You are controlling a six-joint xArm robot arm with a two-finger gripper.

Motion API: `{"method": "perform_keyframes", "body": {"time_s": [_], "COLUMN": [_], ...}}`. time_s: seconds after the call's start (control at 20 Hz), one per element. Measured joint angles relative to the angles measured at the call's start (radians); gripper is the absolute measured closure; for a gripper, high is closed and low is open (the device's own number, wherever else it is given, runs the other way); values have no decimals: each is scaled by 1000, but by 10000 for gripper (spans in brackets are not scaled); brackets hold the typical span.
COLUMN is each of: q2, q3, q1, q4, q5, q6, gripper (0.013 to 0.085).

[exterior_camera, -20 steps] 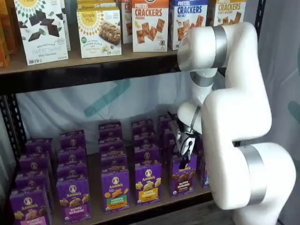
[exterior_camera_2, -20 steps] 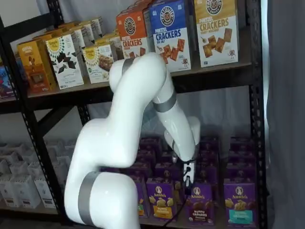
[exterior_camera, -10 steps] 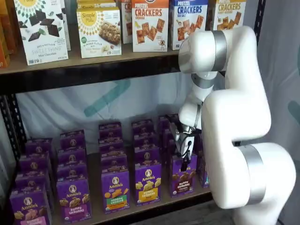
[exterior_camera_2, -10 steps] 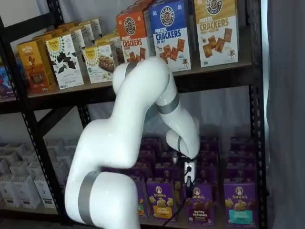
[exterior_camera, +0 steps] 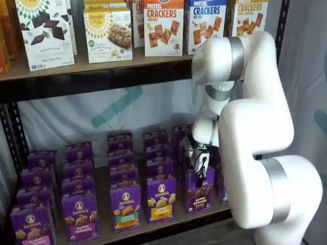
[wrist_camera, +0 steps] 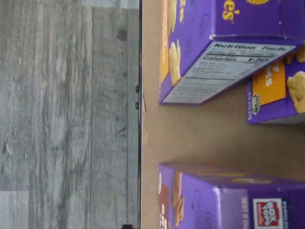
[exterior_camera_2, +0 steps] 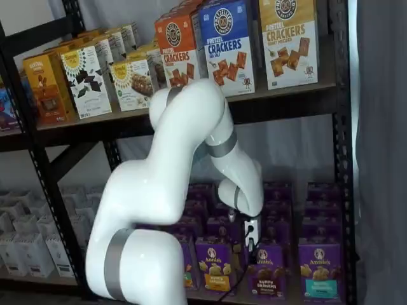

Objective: Pick up the purple box with a brown patch in the center, on the bottom shelf, the fifth box from the left

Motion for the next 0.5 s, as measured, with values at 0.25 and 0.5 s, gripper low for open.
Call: {"method": "perform_keyframes", "body": {"time_s": [0.25,0.5], "q2": [13,20], "q3": [-4,-5], "q1": [-6,-12], "q4": [-60,-64], "q5": [-11,-22], "q6": [49,45], "gripper": [130,210]}}
